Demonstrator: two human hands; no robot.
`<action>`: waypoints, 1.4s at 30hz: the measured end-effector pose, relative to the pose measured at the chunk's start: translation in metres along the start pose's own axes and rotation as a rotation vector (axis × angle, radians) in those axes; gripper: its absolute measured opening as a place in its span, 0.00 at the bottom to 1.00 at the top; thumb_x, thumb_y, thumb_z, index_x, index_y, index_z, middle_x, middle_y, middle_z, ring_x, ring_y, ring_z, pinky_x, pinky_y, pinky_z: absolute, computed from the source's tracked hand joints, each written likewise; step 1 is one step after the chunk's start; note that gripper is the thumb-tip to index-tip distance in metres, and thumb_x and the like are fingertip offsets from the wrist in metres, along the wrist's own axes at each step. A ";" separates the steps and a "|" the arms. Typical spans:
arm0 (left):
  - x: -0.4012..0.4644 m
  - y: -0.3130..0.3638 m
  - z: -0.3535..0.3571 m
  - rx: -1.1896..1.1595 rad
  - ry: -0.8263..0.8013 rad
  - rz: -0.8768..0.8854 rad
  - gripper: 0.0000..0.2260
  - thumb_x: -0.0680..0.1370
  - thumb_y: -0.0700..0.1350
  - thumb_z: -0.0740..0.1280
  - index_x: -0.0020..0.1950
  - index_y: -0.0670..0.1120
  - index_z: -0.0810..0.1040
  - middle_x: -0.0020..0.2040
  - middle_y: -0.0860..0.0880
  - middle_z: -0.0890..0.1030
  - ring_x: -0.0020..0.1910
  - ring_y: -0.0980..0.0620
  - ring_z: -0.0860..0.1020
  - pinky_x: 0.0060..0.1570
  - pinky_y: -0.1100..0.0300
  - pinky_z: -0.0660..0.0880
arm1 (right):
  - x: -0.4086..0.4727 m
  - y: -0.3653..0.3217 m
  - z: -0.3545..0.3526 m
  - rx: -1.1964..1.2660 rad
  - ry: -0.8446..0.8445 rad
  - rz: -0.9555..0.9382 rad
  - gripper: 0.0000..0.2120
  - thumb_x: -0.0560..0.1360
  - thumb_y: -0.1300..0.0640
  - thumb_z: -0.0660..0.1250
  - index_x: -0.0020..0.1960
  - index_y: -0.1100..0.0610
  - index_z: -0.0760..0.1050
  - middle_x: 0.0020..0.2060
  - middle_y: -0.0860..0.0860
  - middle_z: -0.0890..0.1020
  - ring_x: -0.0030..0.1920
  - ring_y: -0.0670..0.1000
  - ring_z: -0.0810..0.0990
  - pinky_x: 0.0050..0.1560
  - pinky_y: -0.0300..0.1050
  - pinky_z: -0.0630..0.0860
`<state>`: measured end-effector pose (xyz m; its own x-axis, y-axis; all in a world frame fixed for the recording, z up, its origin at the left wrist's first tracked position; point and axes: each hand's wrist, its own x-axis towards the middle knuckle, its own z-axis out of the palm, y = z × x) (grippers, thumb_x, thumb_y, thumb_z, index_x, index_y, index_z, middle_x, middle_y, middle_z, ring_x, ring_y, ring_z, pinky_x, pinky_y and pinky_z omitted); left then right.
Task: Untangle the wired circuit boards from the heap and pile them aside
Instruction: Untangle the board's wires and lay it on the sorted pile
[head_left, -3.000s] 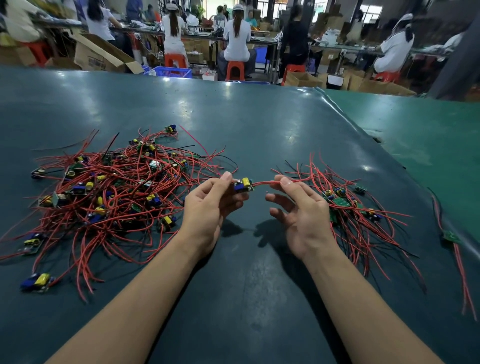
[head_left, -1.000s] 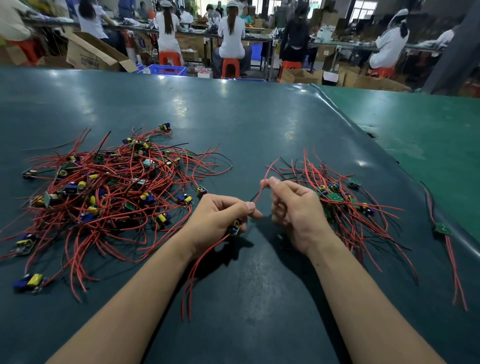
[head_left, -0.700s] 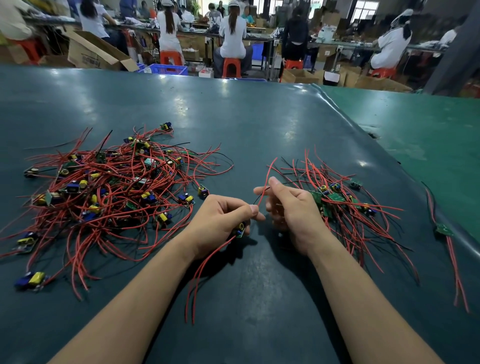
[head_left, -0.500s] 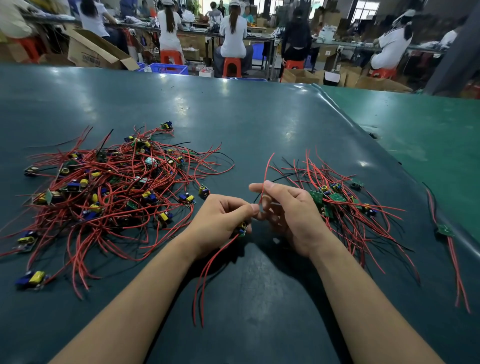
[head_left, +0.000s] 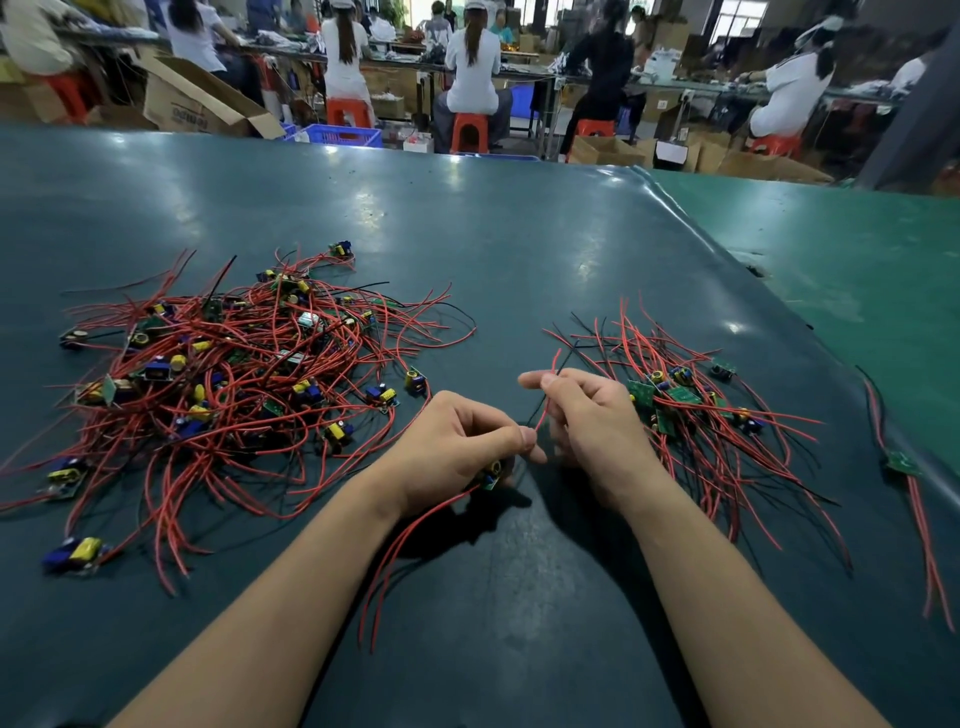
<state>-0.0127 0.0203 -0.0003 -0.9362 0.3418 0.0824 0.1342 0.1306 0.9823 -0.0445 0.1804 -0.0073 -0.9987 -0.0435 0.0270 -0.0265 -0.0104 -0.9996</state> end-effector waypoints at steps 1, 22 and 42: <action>0.000 0.000 0.000 0.001 0.000 -0.001 0.09 0.78 0.40 0.68 0.40 0.42 0.86 0.26 0.47 0.76 0.28 0.51 0.69 0.30 0.63 0.65 | 0.001 0.000 -0.001 -0.010 0.026 0.000 0.12 0.81 0.61 0.59 0.46 0.56 0.81 0.22 0.46 0.62 0.21 0.45 0.59 0.23 0.35 0.57; 0.001 -0.002 0.001 -0.007 0.049 -0.023 0.10 0.79 0.40 0.67 0.42 0.36 0.85 0.25 0.49 0.76 0.25 0.57 0.70 0.29 0.69 0.66 | -0.004 -0.008 -0.006 -0.073 0.073 -0.205 0.08 0.80 0.64 0.64 0.54 0.54 0.78 0.36 0.51 0.85 0.23 0.47 0.74 0.23 0.37 0.69; 0.005 -0.005 0.006 0.077 0.160 -0.005 0.09 0.78 0.43 0.69 0.41 0.41 0.86 0.28 0.48 0.77 0.30 0.53 0.70 0.33 0.61 0.66 | -0.008 -0.008 0.000 -0.002 -0.003 -0.030 0.08 0.77 0.58 0.69 0.40 0.58 0.83 0.33 0.51 0.83 0.27 0.47 0.76 0.23 0.36 0.68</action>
<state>-0.0163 0.0276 -0.0055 -0.9758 0.1891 0.1096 0.1483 0.2045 0.9676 -0.0363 0.1810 0.0002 -0.9973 -0.0464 0.0572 -0.0568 -0.0094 -0.9983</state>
